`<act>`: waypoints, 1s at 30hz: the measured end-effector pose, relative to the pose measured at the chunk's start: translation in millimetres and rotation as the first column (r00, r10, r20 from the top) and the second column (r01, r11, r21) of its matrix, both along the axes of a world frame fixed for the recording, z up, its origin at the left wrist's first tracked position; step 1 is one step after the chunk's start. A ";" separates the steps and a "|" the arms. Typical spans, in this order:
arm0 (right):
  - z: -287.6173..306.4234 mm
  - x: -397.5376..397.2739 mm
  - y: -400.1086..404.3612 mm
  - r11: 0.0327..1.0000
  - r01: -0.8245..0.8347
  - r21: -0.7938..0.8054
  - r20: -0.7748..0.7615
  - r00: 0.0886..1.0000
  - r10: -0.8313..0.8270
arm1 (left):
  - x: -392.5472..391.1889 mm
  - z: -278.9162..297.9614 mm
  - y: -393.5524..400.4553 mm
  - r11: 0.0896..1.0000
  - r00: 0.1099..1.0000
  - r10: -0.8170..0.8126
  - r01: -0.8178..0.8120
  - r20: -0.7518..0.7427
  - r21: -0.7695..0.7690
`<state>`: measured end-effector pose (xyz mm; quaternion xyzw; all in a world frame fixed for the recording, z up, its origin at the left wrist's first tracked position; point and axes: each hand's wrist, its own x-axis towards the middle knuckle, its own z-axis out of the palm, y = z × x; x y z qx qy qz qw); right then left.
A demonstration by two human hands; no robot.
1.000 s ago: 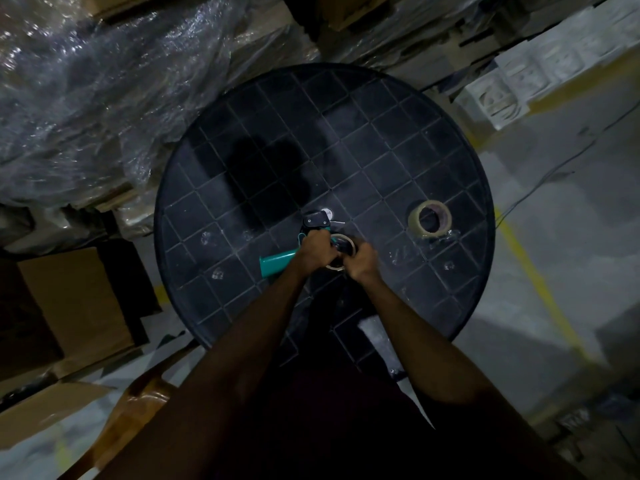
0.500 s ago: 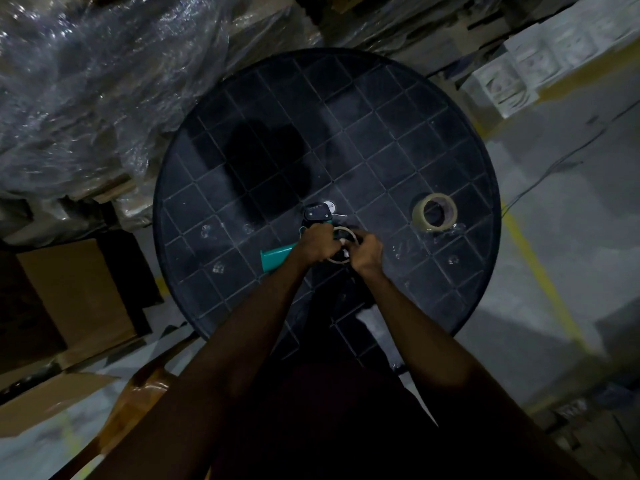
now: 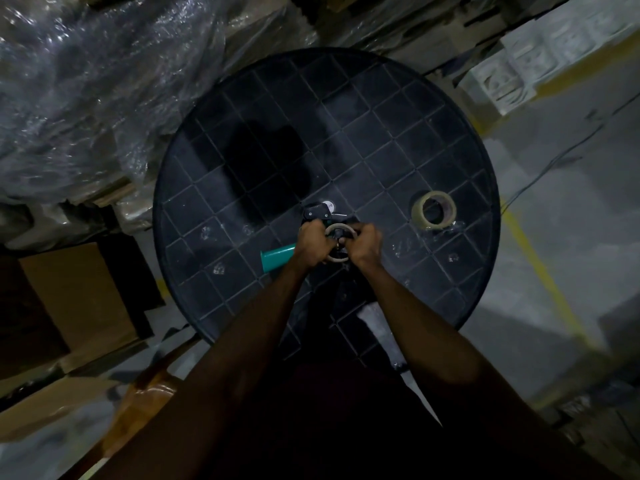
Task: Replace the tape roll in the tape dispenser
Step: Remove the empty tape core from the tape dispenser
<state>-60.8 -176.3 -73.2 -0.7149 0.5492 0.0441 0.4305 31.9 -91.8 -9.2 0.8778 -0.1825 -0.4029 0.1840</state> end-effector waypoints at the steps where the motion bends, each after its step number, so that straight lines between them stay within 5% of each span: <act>1: 5.3 1.6 0.3 0.999 -0.025 -0.028 0.000 1.000 0.025 | 0.0 3.0 0.4 1.000 1.000 0.022 -0.022 -0.001 0.000; 11: 57.4 -6.6 13.8 0.989 -0.115 -0.088 0.204 0.970 0.131 | -3.0 18.7 32.6 0.978 0.993 0.105 -0.095 0.046 -0.186; 18: 33.7 25.0 53.6 0.973 -0.224 -0.059 0.250 0.940 0.232 | 10.3 32.2 97.4 0.897 0.938 0.346 -0.333 -0.008 -0.291; 30: 40.9 90.3 195.9 0.932 -0.321 0.168 0.319 0.912 0.257 | 35.9 -9.2 259.9 0.545 0.590 0.800 -0.790 -0.108 -0.279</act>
